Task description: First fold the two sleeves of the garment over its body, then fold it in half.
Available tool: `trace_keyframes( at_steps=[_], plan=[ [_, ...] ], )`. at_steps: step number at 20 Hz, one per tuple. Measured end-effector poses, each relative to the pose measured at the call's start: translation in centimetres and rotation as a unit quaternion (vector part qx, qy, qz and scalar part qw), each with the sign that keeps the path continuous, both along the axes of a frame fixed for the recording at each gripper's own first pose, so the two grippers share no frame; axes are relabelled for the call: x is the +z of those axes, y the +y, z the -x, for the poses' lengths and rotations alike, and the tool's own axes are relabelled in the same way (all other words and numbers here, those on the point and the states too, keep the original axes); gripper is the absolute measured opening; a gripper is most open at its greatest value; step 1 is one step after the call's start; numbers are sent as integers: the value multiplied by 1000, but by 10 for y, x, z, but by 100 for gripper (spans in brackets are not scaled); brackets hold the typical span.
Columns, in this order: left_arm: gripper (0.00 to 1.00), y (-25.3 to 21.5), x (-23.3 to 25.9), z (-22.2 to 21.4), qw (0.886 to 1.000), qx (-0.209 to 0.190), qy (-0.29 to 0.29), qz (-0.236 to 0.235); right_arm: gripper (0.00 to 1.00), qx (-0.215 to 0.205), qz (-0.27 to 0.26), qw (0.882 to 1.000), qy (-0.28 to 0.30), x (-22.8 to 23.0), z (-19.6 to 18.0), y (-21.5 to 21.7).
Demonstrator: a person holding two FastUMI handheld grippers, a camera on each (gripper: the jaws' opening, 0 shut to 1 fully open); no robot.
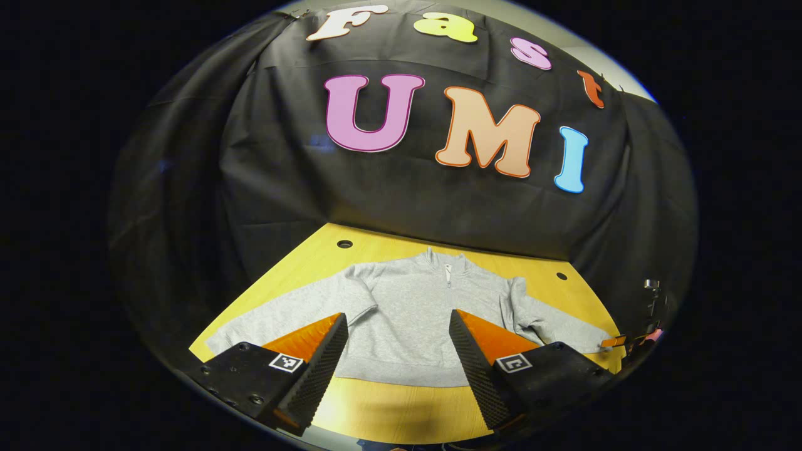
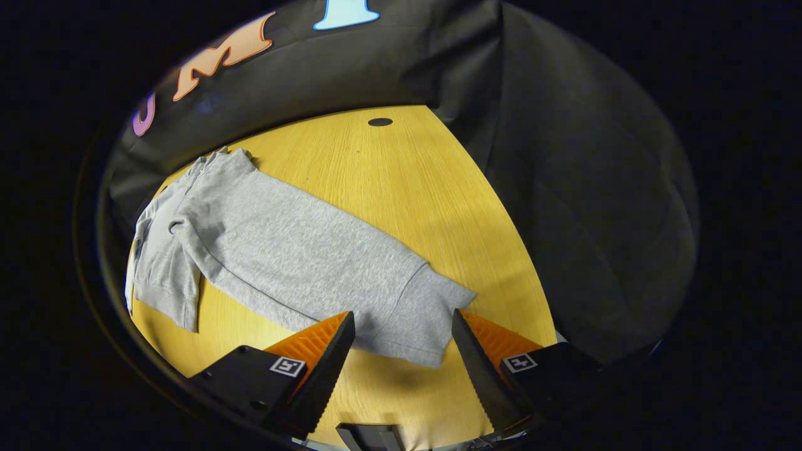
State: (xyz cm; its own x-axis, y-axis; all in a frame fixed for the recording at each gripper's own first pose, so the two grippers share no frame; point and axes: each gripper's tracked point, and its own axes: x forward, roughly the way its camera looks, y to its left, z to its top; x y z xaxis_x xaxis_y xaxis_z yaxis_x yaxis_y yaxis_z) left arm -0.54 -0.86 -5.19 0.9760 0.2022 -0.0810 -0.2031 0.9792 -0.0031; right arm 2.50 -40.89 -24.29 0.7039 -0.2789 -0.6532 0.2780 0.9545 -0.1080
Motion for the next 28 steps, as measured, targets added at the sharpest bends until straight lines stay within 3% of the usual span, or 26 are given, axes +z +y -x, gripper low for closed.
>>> trace_keyframes(
  at_steps=[4, 6, 7, 9, 10, 11, 12, 13, 14, 17, 22, 28],
  plan=[
    [95, 2, -5, 3, 1000, 8, 4, -5, 98, -3, -17, 1000, 16, -13, 0, 0],
    [95, 4, -6, 6, 1000, 12, 5, -2, 86, 0, -12, 1000, 19, -15, 0, 1],
    [95, 5, -7, 6, 1000, 15, 5, -1, 86, 0, -10, 1000, 23, -16, 1, 2],
    [95, 9, -5, 7, 1000, 19, 4, 0, 77, 9, -10, 1000, 25, -14, 0, 6],
    [95, 11, -6, 7, 1000, 21, 4, -1, 61, 13, -10, 999, 27, -16, 0, 10],
    [95, 13, -6, 8, 1000, 21, 3, 0, 57, 14, -10, 999, 29, -18, -2, 12],
    [95, 14, -6, 8, 1000, 21, 2, 0, 41, 17, -11, 999, 29, -16, -1, 16],
    [95, 16, -5, 9, 1000, 22, 2, 1, 33, 14, -7, 999, 29, -15, -1, 19],
    [95, 18, -7, 9, 1000, 22, 4, 2, 18, 14, -2, 999, 31, -18, -1, 19],
    [95, 25, -8, 9, 1000, 17, 4, 3, 12, 9, 11, 1000, 24, -9, 0, 25],
    [95, 36, -9, 7, 1000, -11, 9, 4, 11, -10, 19, 1000, -18, 25, 4, 45],
    [95, 65, -2, -1, 998, -63, 16, -5, 11, -14, 43, 997, -55, 63, 16, 104]
  ],
)
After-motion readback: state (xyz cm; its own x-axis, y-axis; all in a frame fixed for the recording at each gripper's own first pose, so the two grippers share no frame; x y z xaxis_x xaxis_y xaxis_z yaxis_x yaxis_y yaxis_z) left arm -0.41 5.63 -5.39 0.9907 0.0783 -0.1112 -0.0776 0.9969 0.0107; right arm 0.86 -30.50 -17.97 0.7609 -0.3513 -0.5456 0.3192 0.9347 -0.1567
